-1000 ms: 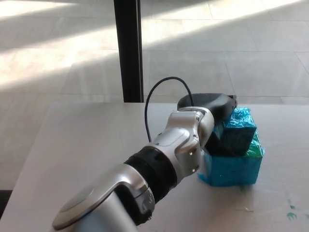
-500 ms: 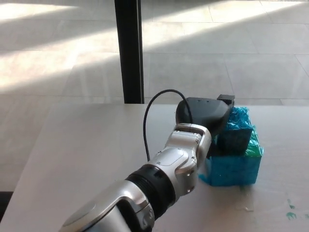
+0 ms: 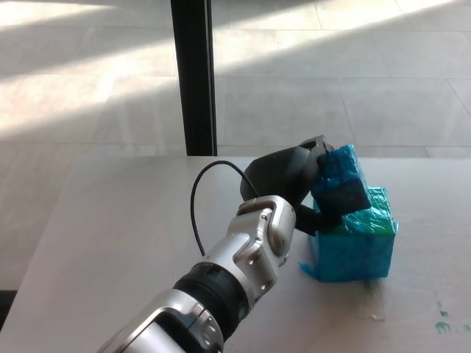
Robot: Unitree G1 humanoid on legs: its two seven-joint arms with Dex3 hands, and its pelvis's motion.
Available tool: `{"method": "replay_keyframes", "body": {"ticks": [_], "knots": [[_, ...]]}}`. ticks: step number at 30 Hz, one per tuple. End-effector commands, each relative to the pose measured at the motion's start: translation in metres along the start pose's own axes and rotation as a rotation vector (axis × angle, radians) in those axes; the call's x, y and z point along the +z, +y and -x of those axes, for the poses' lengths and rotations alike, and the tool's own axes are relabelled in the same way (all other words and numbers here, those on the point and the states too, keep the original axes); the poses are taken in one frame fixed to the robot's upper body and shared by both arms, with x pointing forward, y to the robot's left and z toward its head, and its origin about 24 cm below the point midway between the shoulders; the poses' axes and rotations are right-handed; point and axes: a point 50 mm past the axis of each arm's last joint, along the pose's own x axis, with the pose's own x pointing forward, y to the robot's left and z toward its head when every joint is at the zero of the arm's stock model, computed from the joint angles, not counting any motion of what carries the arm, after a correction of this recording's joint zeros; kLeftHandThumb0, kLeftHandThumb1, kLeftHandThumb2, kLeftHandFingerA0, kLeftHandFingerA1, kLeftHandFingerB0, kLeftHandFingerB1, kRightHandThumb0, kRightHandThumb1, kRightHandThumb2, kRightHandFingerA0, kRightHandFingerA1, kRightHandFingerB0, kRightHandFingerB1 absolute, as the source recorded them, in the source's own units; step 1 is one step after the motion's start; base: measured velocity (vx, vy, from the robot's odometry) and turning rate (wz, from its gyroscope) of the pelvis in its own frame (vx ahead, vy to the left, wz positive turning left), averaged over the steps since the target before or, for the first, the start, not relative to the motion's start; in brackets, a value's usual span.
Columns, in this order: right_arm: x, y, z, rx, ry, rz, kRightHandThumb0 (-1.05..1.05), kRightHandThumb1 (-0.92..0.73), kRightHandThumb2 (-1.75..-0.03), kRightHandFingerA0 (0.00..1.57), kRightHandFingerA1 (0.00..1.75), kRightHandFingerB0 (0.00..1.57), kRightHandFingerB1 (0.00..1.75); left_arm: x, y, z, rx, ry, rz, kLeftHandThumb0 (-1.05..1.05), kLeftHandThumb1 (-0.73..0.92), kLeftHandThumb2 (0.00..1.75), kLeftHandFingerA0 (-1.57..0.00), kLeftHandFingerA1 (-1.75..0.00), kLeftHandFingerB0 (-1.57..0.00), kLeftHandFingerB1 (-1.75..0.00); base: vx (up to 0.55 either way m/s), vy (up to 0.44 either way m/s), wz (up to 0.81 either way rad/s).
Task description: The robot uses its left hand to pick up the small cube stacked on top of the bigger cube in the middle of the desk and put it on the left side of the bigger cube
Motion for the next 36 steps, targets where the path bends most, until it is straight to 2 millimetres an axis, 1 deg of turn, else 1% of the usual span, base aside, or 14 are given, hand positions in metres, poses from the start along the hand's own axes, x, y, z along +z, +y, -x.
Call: {"method": "replay_keyframes", "body": {"ticks": [1, 6, 11, 13, 14, 17, 18, 19, 20, 24, 29, 30, 32, 36], "knots": [[0.001, -0.008, 0.002, -0.021, -0.012, 0.011, -0.39, -0.72, -0.61, 0.62, 0.67, 0.56, 0.43, 0.018, -0.023, 0.006, -0.089, -0.019, 0.038, -0.22, 0.68, 0.84, -0.85, -1.65, -0.74, -1.28, 0.00, 0.000, 0.00], [0.000, -0.008, 0.002, -0.034, 0.001, 0.012, -0.40, -0.72, -0.62, 0.62, 0.66, 0.55, 0.43, 0.018, -0.021, 0.005, -0.094, -0.030, 0.035, -0.22, 0.65, 0.85, -0.82, -1.58, -0.74, -1.11, 0.00, 0.000, 0.00], [0.000, -0.008, 0.002, -0.023, -0.004, 0.025, -0.41, -0.73, -0.62, 0.61, 0.68, 0.54, 0.44, 0.014, -0.016, 0.003, -0.054, -0.035, 0.032, -0.20, 0.61, 0.83, -0.84, -1.63, -0.75, -1.21, 0.00, 0.000, 0.00], [0.000, -0.008, 0.002, -0.024, -0.001, 0.026, -0.42, -0.73, -0.61, 0.62, 0.69, 0.55, 0.43, 0.013, -0.013, 0.003, -0.049, -0.039, 0.013, -0.22, 0.63, 0.85, -0.75, -1.48, -0.76, -0.99, 0.00, 0.000, 0.00], [0.000, -0.009, 0.003, -0.021, -0.008, 0.033, -0.41, -0.73, -0.62, 0.60, 0.66, 0.52, 0.44, 0.009, -0.007, 0.000, -0.045, -0.032, 0.038, -0.18, 0.65, 0.76, -0.85, -1.69, -0.70, -1.26, 0.00, 0.000, 0.00], [0.000, -0.009, 0.003, -0.023, -0.005, 0.043, -0.41, -0.73, -0.62, 0.61, 0.64, 0.52, 0.43, 0.006, 0.002, -0.003, -0.034, -0.031, 0.050, -0.18, 0.64, 0.76, -0.83, -1.70, -0.65, -1.32, 0.00, 0.000, 0.00], [0.000, -0.010, 0.003, -0.024, -0.002, 0.045, -0.42, -0.73, -0.62, 0.60, 0.63, 0.52, 0.43, 0.006, 0.009, -0.005, -0.020, -0.020, 0.040, -0.23, 0.58, 0.88, -0.78, -1.75, -0.64, -1.54, 0.00, 0.000, 0.00], [-0.001, -0.010, 0.003, -0.027, 0.000, 0.048, -0.42, -0.73, -0.62, 0.61, 0.62, 0.51, 0.42, 0.004, 0.022, -0.008, 0.021, -0.054, 0.028, -0.20, 0.56, 0.90, -0.81, -1.75, -0.71, -1.54, 0.00, 0.000, 0.00], [-0.001, -0.010, 0.003, -0.024, -0.001, 0.048, -0.43, -0.73, -0.62, 0.59, 0.62, 0.50, 0.43, 0.004, 0.025, -0.009, 0.023, -0.054, 0.016, -0.26, 0.63, 0.84, -0.74, -1.53, -0.76, -1.28, 0.00, 0.000, 0.00], [0.000, -0.008, 0.003, -0.019, -0.007, 0.043, -0.45, -0.73, -0.62, 0.57, 0.61, 0.49, 0.43, 0.006, 0.061, -0.018, 0.076, -0.070, 0.026, -0.22, 0.65, 0.84, -0.80, -1.75, -0.71, -1.50, 0.00, 0.000, 0.00], [0.001, -0.008, 0.002, -0.028, -0.001, 0.058, -0.45, -0.74, -0.62, 0.60, 0.62, 0.48, 0.42, 0.009, 0.088, -0.020, 0.114, -0.111, 0.071, -0.22, 0.52, 1.12, -0.88, -1.75, -0.79, -1.47, 0.00, 0.000, 0.00], [0.000, -0.009, 0.002, -0.027, 0.005, 0.068, -0.46, -0.73, -0.62, 0.59, 0.59, 0.47, 0.42, 0.011, 0.100, -0.022, 0.105, -0.092, 0.081, -0.26, 0.55, 1.06, -0.91, -1.70, -0.83, -1.27, 0.00, 0.000, 0.00], [0.000, -0.009, 0.003, -0.025, 0.003, 0.073, -0.47, -0.74, -0.62, 0.58, 0.57, 0.46, 0.43, 0.011, 0.106, -0.022, 0.114, -0.101, 0.086, -0.21, 0.48, 1.11, -0.90, -1.75, -0.79, -1.48, 0.00, 0.000, 0.00], [-0.001, -0.008, 0.003, -0.024, 0.006, 0.068, -0.47, -0.74, -0.62, 0.58, 0.58, 0.47, 0.42, 0.008, 0.125, -0.021, 0.138, -0.116, 0.089, -0.21, 0.50, 1.07, -0.89, -1.75, -0.79, -1.47, 0.00, 0.000, 0.00]]}}
